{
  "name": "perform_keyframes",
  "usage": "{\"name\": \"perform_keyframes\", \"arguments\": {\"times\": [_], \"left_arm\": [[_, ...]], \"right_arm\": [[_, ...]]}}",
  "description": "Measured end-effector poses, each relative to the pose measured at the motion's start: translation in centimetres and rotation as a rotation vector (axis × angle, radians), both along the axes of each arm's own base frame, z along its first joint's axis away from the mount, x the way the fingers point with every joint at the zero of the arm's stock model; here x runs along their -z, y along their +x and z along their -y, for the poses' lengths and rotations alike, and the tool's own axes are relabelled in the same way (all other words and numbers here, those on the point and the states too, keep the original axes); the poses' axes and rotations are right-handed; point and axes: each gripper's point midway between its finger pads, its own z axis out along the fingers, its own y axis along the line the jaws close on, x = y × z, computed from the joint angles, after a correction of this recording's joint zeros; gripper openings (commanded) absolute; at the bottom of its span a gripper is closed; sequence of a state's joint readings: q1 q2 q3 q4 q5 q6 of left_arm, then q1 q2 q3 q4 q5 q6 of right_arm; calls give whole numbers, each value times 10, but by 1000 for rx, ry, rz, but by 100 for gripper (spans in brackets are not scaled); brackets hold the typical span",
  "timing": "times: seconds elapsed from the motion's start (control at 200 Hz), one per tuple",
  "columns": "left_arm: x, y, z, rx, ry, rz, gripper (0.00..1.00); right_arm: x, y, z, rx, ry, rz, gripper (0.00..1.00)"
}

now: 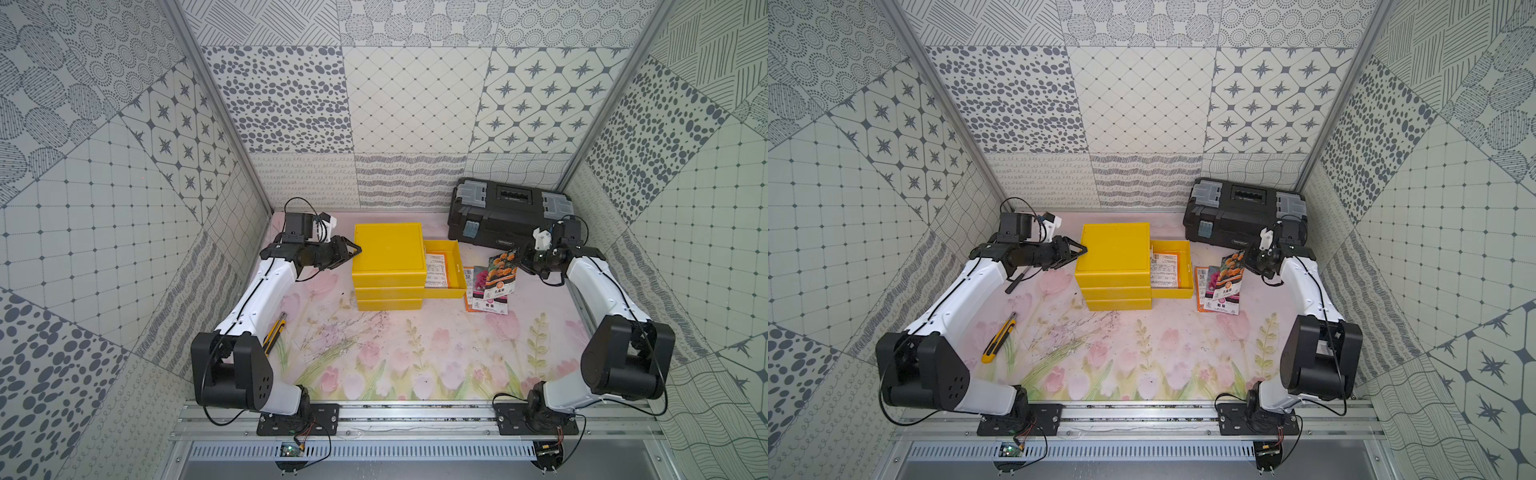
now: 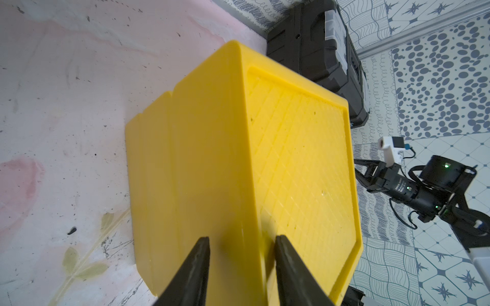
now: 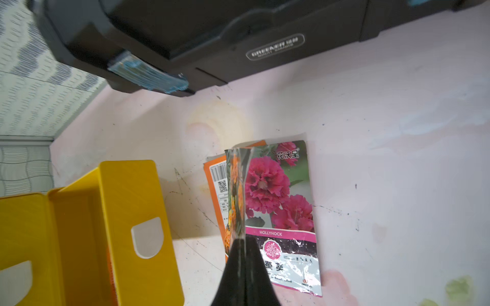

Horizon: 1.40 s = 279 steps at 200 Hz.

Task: Take the seed bags out of the drawer
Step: Place the seed packet at the center of the board, then pick up the seed packet from the drawer.

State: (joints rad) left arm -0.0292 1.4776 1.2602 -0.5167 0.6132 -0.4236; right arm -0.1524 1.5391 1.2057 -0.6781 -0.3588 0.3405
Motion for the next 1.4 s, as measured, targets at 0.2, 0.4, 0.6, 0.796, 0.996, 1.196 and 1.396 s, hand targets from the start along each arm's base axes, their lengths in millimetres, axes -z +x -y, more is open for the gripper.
{"name": "perform_keyframes", "arguments": {"times": [0.2, 0.4, 0.6, 0.796, 0.996, 1.196, 1.396], "left_arm": [[0, 0, 0, 0, 0, 0, 43], [0, 0, 0, 0, 0, 0, 43], [0, 0, 0, 0, 0, 0, 43], [0, 0, 0, 0, 0, 0, 43], [0, 0, 0, 1, -1, -1, 43], [1, 0, 0, 1, -1, -1, 43], [0, 0, 0, 1, -1, 1, 43]], "right_arm": [[34, 2, -6, -33, -70, -82, 0], [56, 1, 2, -26, -171, -139, 3], [70, -4, 21, 11, -270, -182, 25], [70, -6, 36, 59, -344, -195, 46], [49, -6, 28, 61, -371, -138, 51], [9, -3, -23, -26, -350, -9, 52], [-32, 4, -87, -138, -311, 106, 49]]}}
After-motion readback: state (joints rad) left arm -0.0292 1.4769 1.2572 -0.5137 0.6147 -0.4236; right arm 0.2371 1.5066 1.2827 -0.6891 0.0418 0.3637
